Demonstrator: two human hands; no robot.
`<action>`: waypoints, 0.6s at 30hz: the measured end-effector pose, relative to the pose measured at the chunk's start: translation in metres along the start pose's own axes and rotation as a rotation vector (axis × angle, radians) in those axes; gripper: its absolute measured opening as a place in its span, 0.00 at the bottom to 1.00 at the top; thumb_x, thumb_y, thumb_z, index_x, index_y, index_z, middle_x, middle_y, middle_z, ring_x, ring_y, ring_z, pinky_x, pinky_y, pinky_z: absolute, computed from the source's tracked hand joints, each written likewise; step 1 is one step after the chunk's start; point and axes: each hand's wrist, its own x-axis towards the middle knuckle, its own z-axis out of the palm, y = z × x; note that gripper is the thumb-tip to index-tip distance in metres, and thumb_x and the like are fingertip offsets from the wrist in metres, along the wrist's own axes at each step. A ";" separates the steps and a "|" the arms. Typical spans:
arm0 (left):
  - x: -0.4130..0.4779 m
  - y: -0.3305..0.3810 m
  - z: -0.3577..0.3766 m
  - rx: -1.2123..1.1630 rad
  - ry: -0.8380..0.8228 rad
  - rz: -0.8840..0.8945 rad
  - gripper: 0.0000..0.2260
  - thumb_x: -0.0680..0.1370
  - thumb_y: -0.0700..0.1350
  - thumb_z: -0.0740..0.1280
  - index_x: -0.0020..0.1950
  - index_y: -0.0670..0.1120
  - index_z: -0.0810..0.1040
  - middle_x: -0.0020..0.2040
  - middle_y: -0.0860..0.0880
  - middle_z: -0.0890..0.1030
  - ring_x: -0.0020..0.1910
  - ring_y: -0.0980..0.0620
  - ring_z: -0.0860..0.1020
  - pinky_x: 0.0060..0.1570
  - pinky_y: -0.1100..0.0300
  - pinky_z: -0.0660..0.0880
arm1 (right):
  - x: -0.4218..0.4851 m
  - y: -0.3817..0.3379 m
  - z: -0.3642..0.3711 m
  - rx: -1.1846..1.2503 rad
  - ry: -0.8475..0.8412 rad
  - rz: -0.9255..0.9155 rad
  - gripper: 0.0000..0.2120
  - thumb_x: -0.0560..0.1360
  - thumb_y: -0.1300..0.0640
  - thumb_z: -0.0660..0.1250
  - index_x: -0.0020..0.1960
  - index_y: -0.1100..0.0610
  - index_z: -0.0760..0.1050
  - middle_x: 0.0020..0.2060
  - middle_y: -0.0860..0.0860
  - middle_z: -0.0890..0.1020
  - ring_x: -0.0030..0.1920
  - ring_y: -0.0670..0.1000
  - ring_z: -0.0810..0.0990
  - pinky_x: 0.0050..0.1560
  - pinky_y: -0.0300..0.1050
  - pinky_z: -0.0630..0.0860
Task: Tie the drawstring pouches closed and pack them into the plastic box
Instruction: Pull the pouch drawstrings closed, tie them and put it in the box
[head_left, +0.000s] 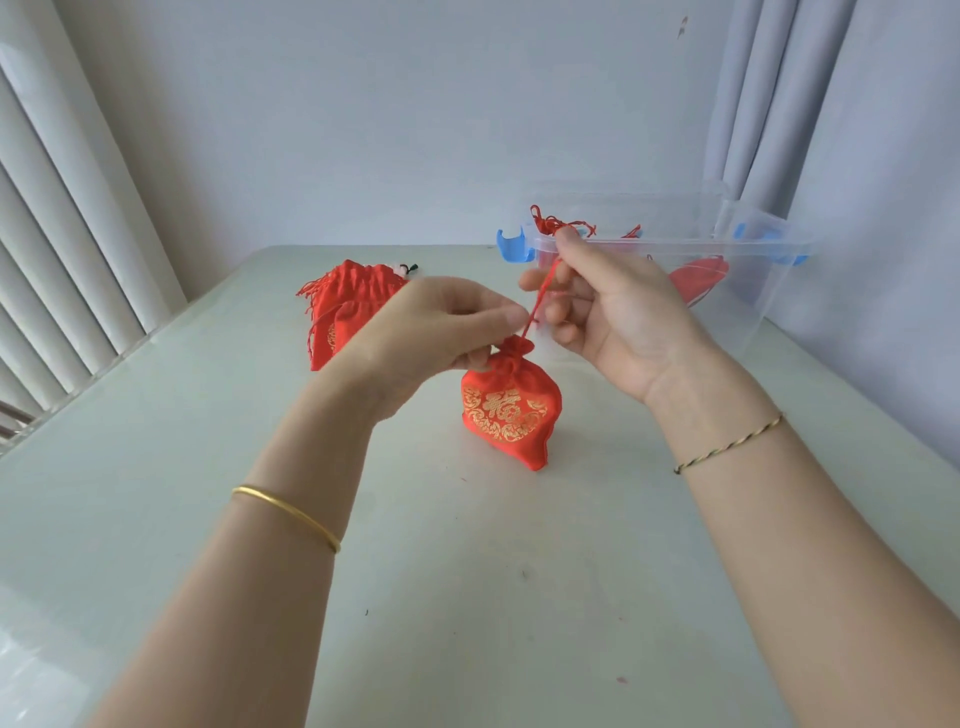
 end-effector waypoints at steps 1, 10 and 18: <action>-0.001 0.003 0.003 0.043 -0.026 0.014 0.04 0.75 0.43 0.68 0.43 0.44 0.80 0.36 0.49 0.80 0.36 0.55 0.76 0.44 0.61 0.75 | 0.000 0.000 0.002 -0.032 -0.006 -0.019 0.15 0.77 0.53 0.63 0.33 0.56 0.70 0.36 0.53 0.81 0.23 0.44 0.71 0.25 0.35 0.65; 0.001 0.003 0.004 -0.060 0.054 0.017 0.09 0.78 0.42 0.64 0.41 0.42 0.80 0.29 0.52 0.75 0.28 0.57 0.71 0.39 0.62 0.74 | 0.001 0.005 -0.003 -0.182 -0.053 0.085 0.11 0.80 0.56 0.56 0.48 0.59 0.76 0.37 0.53 0.82 0.24 0.46 0.71 0.24 0.36 0.65; 0.004 0.000 0.003 -0.168 0.131 -0.011 0.07 0.79 0.41 0.63 0.42 0.43 0.77 0.32 0.49 0.77 0.27 0.56 0.72 0.39 0.61 0.76 | 0.000 0.008 0.003 -0.463 -0.044 -0.145 0.09 0.74 0.69 0.61 0.46 0.58 0.75 0.32 0.53 0.78 0.25 0.45 0.73 0.25 0.36 0.67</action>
